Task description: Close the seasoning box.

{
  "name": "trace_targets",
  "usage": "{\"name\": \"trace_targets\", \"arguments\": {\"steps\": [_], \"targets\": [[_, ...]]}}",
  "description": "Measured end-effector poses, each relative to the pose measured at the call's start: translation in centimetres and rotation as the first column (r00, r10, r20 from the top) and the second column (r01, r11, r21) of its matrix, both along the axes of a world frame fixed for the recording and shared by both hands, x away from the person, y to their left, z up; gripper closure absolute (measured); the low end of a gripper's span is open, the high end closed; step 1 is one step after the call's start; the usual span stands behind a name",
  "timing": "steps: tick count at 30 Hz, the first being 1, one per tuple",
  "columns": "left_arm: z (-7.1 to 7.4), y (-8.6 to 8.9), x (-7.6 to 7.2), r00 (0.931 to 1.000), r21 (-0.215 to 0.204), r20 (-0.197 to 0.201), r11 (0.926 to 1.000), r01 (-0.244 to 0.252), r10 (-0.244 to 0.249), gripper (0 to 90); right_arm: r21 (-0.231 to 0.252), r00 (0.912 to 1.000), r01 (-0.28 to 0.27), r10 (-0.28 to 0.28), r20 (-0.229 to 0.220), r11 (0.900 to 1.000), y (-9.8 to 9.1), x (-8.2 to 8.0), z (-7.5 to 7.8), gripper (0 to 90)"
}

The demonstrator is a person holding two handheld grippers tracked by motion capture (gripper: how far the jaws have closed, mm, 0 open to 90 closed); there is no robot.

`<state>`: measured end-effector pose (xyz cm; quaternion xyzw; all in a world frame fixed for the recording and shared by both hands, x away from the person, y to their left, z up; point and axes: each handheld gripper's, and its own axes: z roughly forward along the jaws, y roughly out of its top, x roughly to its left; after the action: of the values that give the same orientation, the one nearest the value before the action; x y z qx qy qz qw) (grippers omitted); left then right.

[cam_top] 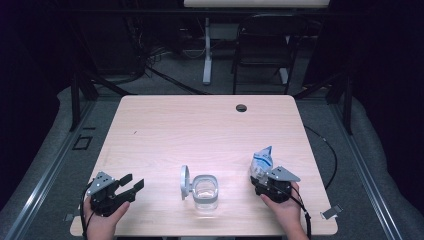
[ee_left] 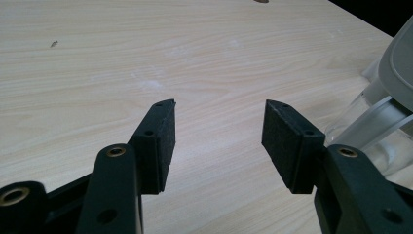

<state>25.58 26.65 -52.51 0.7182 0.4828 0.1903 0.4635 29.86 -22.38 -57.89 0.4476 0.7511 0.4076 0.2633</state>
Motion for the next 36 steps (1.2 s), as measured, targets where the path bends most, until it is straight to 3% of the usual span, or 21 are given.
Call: {"name": "trace_targets", "arguments": {"steps": [26,36], "targets": [[0.01,-0.01,0.01,1.0000,-0.001,0.004,1.0000,-0.001,0.001,46.9,0.012,0.9998,-0.017,0.017,0.006,0.9998,-0.09,0.00,0.00,41.9],[0.00,-0.03,0.02,1.0000,-0.003,0.005,1.0000,0.000,0.000,46.8,-0.010,0.9998,-0.020,0.020,-0.006,0.9997,-0.09,-0.05,0.27,42.0]]}}
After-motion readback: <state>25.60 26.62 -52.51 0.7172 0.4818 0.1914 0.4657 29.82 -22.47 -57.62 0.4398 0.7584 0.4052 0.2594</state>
